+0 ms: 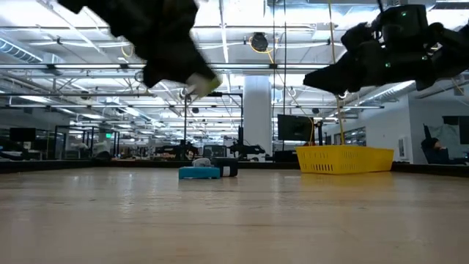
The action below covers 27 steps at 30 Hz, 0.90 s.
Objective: Pick & Place Office items
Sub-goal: Put the green charger adapter into the top yellow basket
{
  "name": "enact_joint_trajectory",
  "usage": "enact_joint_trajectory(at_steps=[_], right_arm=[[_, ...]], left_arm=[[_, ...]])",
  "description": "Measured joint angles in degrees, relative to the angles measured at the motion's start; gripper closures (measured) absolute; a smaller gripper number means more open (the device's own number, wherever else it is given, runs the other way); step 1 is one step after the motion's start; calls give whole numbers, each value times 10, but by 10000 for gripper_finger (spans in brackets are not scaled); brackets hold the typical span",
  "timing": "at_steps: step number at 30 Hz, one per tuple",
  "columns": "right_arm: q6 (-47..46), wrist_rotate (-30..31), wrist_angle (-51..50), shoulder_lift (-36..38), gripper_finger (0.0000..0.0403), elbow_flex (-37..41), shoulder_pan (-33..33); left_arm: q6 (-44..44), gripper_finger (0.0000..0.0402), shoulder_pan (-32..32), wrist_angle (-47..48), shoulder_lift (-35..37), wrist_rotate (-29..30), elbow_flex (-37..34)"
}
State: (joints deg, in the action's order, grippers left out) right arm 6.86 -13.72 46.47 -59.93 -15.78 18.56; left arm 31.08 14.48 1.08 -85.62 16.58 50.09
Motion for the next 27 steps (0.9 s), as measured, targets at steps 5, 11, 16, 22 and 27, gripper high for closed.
enact_joint_trajectory(at_steps=[5,11,16,22,27], right_arm=[[124,47,41,-27,247,0,-94],[265,205,112,-84,203,-15,-198],[303,296,160,-152,159,-57,-231],[318,284,165,-220,138,-110,-232],[331,255,179,-259,145,-138,-232]], left_arm=[[-149,272,-36,-157,0,0,0],[-133,272,-89,-217,0,-16,0],[-109,273,-111,-273,-18,-63,0],[-99,272,-116,-327,-47,-89,0],[-90,272,-116,-328,-61,-90,0]])
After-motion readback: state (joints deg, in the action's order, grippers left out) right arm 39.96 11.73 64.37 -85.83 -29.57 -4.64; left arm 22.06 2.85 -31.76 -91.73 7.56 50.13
